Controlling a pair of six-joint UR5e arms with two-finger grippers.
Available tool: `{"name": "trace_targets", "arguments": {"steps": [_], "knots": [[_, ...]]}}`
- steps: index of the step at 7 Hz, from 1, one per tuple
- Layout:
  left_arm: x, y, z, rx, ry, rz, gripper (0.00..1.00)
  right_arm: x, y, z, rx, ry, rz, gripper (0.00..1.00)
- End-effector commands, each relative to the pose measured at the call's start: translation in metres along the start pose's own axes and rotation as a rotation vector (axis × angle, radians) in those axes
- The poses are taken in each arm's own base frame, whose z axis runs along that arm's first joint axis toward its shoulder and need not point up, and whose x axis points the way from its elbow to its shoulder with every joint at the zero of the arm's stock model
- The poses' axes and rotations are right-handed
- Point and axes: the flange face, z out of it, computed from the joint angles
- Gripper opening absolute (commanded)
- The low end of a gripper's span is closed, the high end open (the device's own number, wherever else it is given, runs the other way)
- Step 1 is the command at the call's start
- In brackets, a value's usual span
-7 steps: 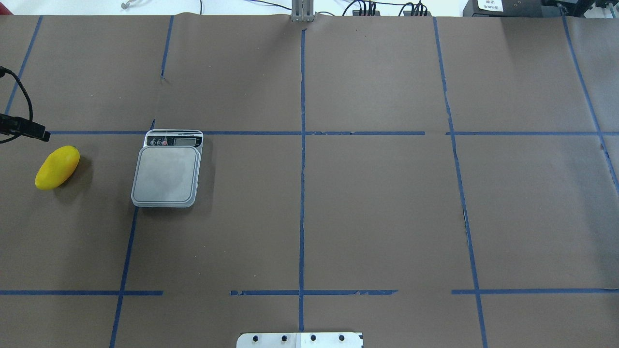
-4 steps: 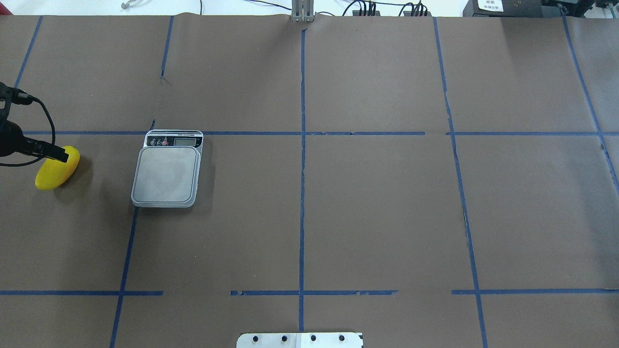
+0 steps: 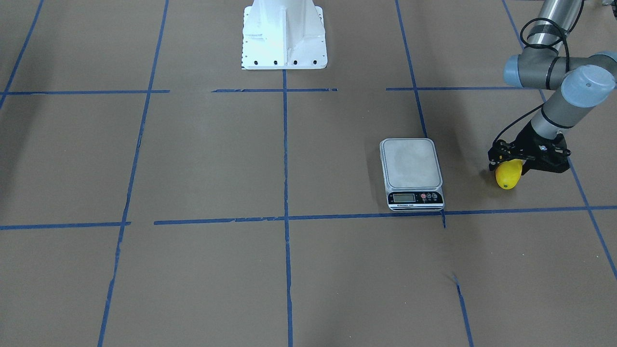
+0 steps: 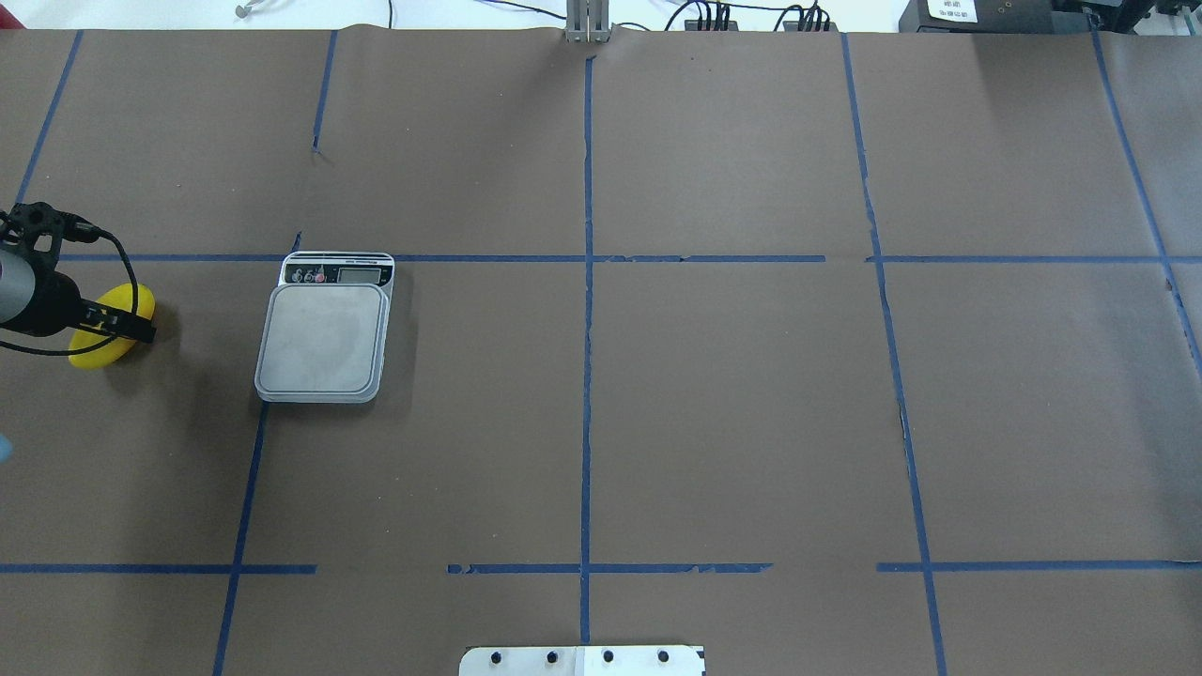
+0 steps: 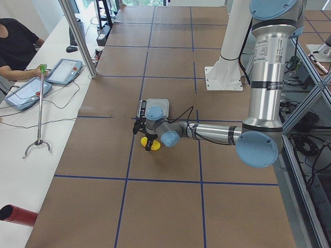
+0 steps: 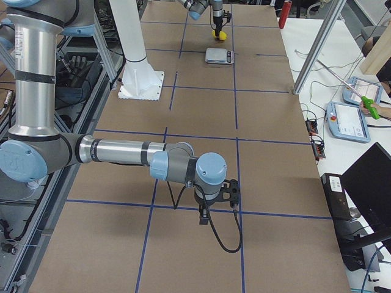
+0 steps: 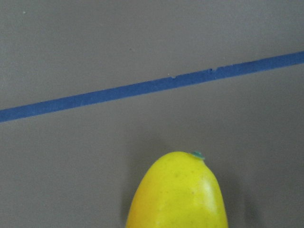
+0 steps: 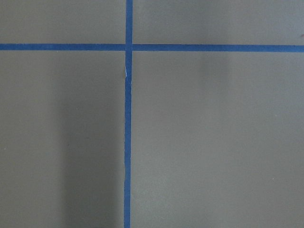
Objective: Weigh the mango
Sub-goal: 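Lower the left gripper onto the yellow mango and close on it, then lift the yellow mango with the left gripper off the table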
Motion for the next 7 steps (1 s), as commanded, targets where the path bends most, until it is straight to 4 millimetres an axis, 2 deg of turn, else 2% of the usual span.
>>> {"name": "trace_targets", "arguments": {"steps": [1, 2, 3, 4, 5, 6, 7], "knots": [[0.013, -0.006, -0.019, 0.022, 0.026, 0.022, 0.0, 0.0, 0.0, 0.0, 0.0, 0.0, 0.0, 1.0], [0.022, 0.011, -0.048, 0.004, 0.067, 0.029, 0.0, 0.0, 0.0, 0.0, -0.001, 0.0, 0.001, 1.0], [0.033, 0.014, -0.089, -0.009, 0.083, 0.069, 0.0, 0.0, 0.0, 0.0, 0.0, 0.0, 0.0, 1.0], [0.018, -0.006, -0.147, 0.014, 0.02, 0.071, 0.0, 0.0, 0.0, 0.0, 0.0, 0.0, 0.0, 1.0], [0.013, -0.017, -0.195, 0.006, -0.032, 0.07, 0.0, 0.0, 0.0, 0.0, -0.001, 0.0, 0.001, 1.0], [0.023, -0.026, -0.228, 0.013, -0.048, 0.055, 0.0, 0.0, 0.0, 0.0, 0.0, 0.0, 0.0, 1.0], [0.034, -0.026, -0.249, 0.02, -0.049, 0.042, 0.0, 0.0, 0.0, 0.0, -0.001, 0.0, 0.001, 1.0]]}}
